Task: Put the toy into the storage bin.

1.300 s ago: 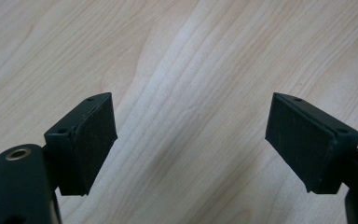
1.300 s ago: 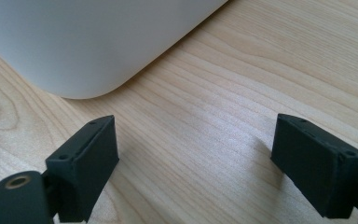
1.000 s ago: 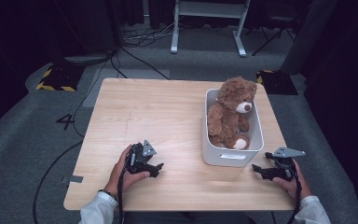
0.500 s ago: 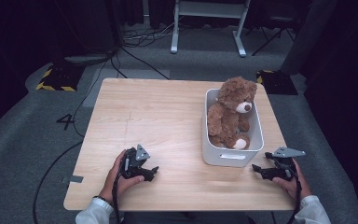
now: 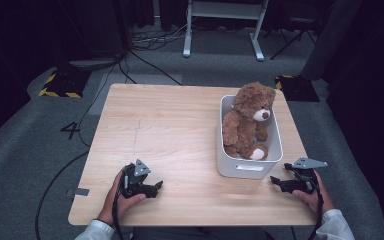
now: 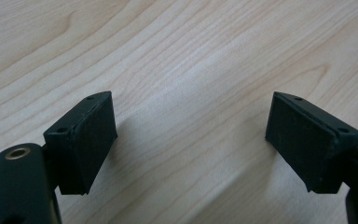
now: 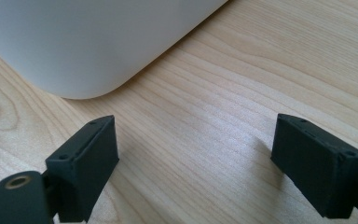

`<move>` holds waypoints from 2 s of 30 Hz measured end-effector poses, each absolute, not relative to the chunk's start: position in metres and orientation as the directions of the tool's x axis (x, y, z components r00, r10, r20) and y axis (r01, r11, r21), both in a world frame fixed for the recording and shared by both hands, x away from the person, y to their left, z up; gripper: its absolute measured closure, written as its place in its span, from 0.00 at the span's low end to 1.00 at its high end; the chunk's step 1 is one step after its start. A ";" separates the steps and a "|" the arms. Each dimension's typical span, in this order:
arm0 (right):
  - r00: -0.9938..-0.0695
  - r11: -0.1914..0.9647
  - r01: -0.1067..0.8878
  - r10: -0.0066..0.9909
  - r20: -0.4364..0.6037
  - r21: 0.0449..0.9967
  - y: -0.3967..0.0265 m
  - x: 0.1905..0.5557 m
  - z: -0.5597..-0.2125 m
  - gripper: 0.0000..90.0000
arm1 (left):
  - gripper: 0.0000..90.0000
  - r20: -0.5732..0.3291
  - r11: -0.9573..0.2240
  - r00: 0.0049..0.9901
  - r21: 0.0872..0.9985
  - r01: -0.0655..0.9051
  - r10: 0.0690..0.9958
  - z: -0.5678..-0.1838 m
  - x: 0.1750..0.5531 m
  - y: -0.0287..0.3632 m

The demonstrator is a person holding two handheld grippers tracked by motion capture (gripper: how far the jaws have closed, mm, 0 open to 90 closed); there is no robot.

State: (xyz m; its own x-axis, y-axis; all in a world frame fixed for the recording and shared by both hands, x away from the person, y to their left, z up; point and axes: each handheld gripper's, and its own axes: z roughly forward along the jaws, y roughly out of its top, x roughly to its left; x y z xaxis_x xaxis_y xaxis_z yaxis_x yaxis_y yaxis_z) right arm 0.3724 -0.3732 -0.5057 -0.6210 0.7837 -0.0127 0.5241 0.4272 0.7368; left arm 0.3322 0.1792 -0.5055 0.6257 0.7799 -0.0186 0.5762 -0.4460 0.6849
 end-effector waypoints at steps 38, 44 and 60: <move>-0.630 0.434 0.520 0.776 -0.012 0.735 -0.373 0.373 -0.506 0.16 | 0.11 -0.020 -0.418 0.585 0.680 0.602 0.811 -0.507 0.326 0.190; -0.630 0.434 0.521 0.776 -0.012 0.735 -0.373 0.373 -0.506 0.16 | 0.11 -0.018 -0.417 0.583 0.681 0.602 0.812 -0.507 0.326 0.189; -0.631 0.435 0.519 0.776 -0.014 0.735 -0.373 0.372 -0.506 0.16 | 0.00 -0.023 -0.418 0.572 0.659 0.625 0.820 -0.507 0.332 0.190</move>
